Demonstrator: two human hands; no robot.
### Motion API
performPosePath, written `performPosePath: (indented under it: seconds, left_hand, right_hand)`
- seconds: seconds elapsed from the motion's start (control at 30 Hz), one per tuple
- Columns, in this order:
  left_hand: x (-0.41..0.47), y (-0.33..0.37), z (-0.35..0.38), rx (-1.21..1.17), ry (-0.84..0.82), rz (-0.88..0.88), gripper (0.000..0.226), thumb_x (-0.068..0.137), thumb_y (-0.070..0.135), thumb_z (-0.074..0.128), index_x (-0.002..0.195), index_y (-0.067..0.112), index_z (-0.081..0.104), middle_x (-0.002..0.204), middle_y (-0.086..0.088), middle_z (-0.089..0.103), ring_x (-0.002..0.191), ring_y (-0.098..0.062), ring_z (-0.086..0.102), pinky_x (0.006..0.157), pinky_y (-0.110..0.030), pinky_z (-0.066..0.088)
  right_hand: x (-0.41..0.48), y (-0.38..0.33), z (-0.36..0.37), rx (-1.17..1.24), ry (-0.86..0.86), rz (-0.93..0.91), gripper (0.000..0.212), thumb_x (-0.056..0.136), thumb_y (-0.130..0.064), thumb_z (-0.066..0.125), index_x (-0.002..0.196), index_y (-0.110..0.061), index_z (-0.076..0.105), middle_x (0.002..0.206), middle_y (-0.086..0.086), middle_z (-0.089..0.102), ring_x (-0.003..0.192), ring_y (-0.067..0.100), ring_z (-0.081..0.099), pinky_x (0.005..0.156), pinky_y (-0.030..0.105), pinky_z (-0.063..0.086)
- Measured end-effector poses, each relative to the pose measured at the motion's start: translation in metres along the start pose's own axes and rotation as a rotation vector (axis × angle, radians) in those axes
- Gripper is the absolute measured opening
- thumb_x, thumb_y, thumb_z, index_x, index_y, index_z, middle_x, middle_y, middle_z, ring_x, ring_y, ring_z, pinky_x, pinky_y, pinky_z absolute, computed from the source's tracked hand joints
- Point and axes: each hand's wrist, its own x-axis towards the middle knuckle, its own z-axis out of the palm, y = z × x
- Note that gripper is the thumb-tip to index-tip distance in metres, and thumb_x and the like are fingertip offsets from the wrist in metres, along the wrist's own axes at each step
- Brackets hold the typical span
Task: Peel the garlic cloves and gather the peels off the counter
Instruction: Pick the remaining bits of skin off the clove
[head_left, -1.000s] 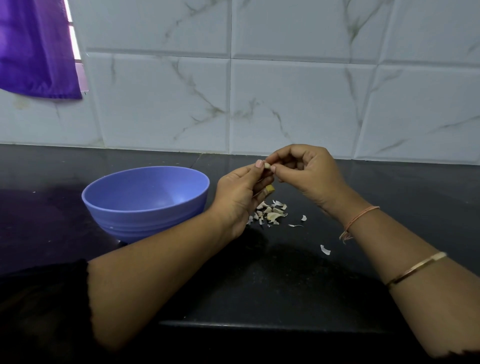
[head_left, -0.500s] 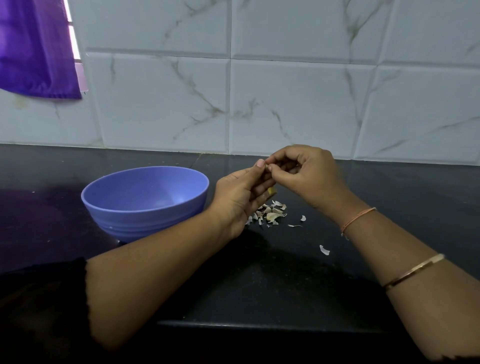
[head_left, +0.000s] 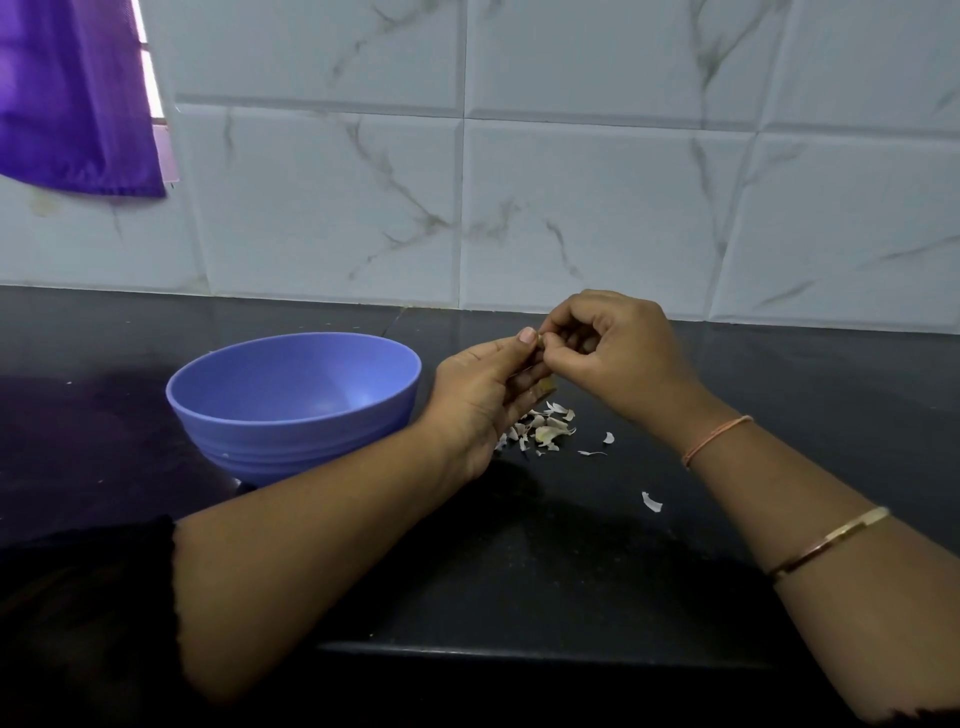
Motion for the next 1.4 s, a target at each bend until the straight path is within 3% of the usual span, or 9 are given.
performPosePath:
  seconds: [0.2, 0.6, 0.73, 0.9, 1.0, 1.2, 1.33, 1.4]
  left_hand:
    - [0.0004, -0.0011, -0.0003, 0.026, 0.004, 0.013, 0.014, 0.09, 0.013, 0.056, 0.084, 0.005, 0.066, 0.068, 0.0, 0.07, 0.063, -0.004, 0.066, 0.071, -0.021, 0.057]
    - [0.0013, -0.0017, 0.0004, 0.042, 0.007, 0.039, 0.014, 0.089, 0.011, 0.057, 0.08, 0.006, 0.066, 0.067, 0.0, 0.07, 0.064, -0.004, 0.066, 0.072, -0.021, 0.055]
    - [0.0011, -0.0012, 0.0011, 0.034, 0.004, 0.049, 0.013, 0.089, 0.009, 0.057, 0.081, 0.005, 0.066, 0.064, 0.0, 0.07, 0.063, -0.004, 0.066, 0.067, -0.019, 0.056]
    - [0.001, -0.0017, 0.0015, 0.042, -0.013, 0.06, 0.011, 0.088, 0.008, 0.057, 0.088, 0.005, 0.068, 0.068, -0.001, 0.069, 0.066, -0.004, 0.066, 0.069, -0.019, 0.057]
    - [0.0006, -0.0011, 0.0018, 0.041, -0.023, 0.075, 0.012, 0.087, 0.005, 0.057, 0.094, 0.002, 0.067, 0.072, -0.002, 0.069, 0.067, -0.004, 0.066, 0.07, -0.019, 0.056]
    - [0.0003, -0.0001, 0.0022, 0.023, -0.008, 0.093, 0.009, 0.085, 0.002, 0.059, 0.091, 0.006, 0.065, 0.079, -0.002, 0.067, 0.071, -0.006, 0.065, 0.072, -0.02, 0.055]
    - [0.0015, -0.0011, 0.0018, 0.015, 0.003, 0.103, 0.015, 0.084, 0.001, 0.06, 0.098, 0.007, 0.063, 0.082, -0.002, 0.068, 0.076, -0.008, 0.064, 0.075, -0.022, 0.055]
    - [0.0022, -0.0016, 0.0012, 0.017, 0.009, 0.109, 0.02, 0.084, -0.001, 0.06, 0.102, 0.009, 0.061, 0.08, -0.001, 0.07, 0.076, -0.008, 0.065, 0.076, -0.023, 0.055]
  right_hand:
    - [0.0005, 0.0016, -0.0011, 0.039, -0.013, 0.025, 0.004, 0.074, -0.007, 0.065, 0.074, -0.006, 0.069, 0.068, 0.0, 0.063, 0.065, 0.007, 0.054, 0.057, 0.011, 0.042]
    - [-0.0002, 0.0006, -0.0005, 0.14, -0.006, 0.108, 0.006, 0.075, -0.004, 0.064, 0.072, -0.006, 0.069, 0.063, -0.002, 0.062, 0.056, 0.002, 0.052, 0.054, 0.009, 0.04]
    - [-0.0003, 0.0001, -0.0012, 0.181, -0.006, 0.148, 0.008, 0.077, -0.004, 0.062, 0.071, -0.007, 0.067, 0.066, 0.006, 0.065, 0.056, 0.004, 0.052, 0.054, 0.012, 0.042]
    - [0.0018, 0.0007, -0.0002, 0.308, -0.005, 0.242, 0.013, 0.082, -0.004, 0.059, 0.072, -0.013, 0.062, 0.063, -0.006, 0.059, 0.053, 0.0, 0.053, 0.056, 0.012, 0.044]
    - [0.0023, 0.0007, -0.001, 0.419, 0.011, 0.292, 0.016, 0.085, -0.002, 0.056, 0.073, -0.011, 0.061, 0.065, -0.004, 0.059, 0.05, -0.002, 0.053, 0.052, 0.011, 0.044]
    - [0.0026, 0.0034, -0.0036, 0.495, 0.093, 0.388, 0.02, 0.085, -0.005, 0.058, 0.069, -0.016, 0.06, 0.063, -0.003, 0.057, 0.052, 0.002, 0.051, 0.054, 0.016, 0.047]
    - [0.0022, 0.0081, -0.0044, 0.393, 0.104, 0.471, 0.018, 0.083, -0.011, 0.057, 0.066, -0.005, 0.061, 0.06, 0.006, 0.055, 0.054, 0.013, 0.047, 0.058, 0.029, 0.045]
    - [0.0014, 0.0098, -0.0031, 0.341, 0.09, 0.463, 0.025, 0.082, -0.015, 0.062, 0.058, -0.01, 0.057, 0.059, 0.007, 0.054, 0.056, 0.015, 0.045, 0.059, 0.033, 0.042]
